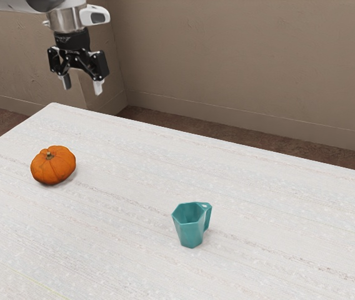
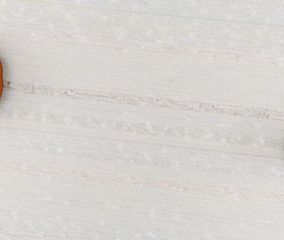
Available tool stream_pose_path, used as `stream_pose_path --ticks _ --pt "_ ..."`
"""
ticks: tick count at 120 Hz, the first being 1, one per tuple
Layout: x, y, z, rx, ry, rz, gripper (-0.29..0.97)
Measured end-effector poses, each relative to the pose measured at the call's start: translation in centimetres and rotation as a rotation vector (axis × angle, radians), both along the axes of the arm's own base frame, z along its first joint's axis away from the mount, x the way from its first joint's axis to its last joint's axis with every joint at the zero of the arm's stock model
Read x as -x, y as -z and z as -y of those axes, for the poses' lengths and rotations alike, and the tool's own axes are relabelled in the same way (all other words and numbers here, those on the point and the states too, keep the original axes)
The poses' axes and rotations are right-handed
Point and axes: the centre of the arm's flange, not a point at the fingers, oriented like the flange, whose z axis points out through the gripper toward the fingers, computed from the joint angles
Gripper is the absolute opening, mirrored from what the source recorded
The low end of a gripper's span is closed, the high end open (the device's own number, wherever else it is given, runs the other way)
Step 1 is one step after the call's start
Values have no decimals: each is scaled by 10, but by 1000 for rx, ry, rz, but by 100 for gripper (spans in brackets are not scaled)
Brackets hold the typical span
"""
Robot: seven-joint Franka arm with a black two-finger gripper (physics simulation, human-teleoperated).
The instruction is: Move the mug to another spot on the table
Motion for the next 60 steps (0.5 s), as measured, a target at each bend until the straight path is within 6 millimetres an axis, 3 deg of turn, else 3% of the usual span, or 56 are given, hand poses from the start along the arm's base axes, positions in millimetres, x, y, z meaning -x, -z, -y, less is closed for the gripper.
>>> stream_pose_path --ticks 14,24,41,60 --pt "-1 -2 2 -3 4 9 68" --pt "-7 2 21 -8 35 9 68" --pt "-25 23 74 -23 132 1 68" --pt "-25 34 158 -16 329 8 68"
